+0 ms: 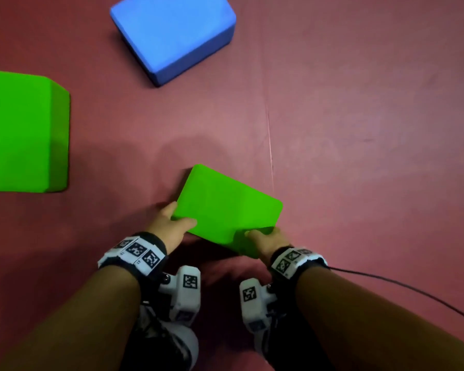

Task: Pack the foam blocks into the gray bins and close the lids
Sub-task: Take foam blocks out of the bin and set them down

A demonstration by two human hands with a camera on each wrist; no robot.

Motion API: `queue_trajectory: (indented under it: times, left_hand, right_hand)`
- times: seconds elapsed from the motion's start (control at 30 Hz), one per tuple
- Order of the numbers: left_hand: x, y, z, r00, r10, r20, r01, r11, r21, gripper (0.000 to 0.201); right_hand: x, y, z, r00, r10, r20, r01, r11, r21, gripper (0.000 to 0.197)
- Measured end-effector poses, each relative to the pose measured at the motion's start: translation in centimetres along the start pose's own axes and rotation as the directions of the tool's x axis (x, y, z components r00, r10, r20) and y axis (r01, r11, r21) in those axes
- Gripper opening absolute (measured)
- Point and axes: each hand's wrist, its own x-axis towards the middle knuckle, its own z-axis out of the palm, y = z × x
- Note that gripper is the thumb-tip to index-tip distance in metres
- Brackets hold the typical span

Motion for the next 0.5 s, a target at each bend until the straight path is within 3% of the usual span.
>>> queue_trajectory:
  times: [0.07, 0.17, 0.27, 0.37, 0.5]
  left_hand:
    - [-1.9, 1.2, -1.7, 0.999, -0.022, -0.03, 0.019, 0.993, -0.114, 0.067]
    - [-6.0, 3.3, -5.6, 0.998, -0.028, -0.052, 0.02, 0.988, -0.156, 0.08]
    - [-10.8, 6.7, -11.4, 0.995, -0.043, -0.092, 0.021, 0.973, -0.23, 0.033]
    - [-14.5, 11.3, -16.4, 0.991, -0.038, -0.126, -0.001, 0.954, -0.299, 0.032]
    - [-15.0, 18.4, -21.8, 0.98, -0.028, -0.196, -0.048, 0.927, -0.372, 0.032]
  right_hand:
    - [-2.3, -1.9, -0.5, 0.993, -0.022, -0.115, 0.037, 0.991, 0.132, 0.044]
    - [-7.3, -6.4, -2.5, 0.987, -0.097, -0.125, 0.119, 0.976, 0.18, 0.059]
    - [-13.5, -13.7, -5.2, 0.975, -0.208, -0.084, 0.216, 0.97, 0.109, 0.071]
    - [-17.2, -21.4, -7.6, 0.947, -0.317, -0.061, 0.313, 0.948, -0.066, 0.095]
    - [-19.5, -33.5, -10.8, 0.908, -0.418, -0.015, 0.403, 0.886, -0.23, 0.097]
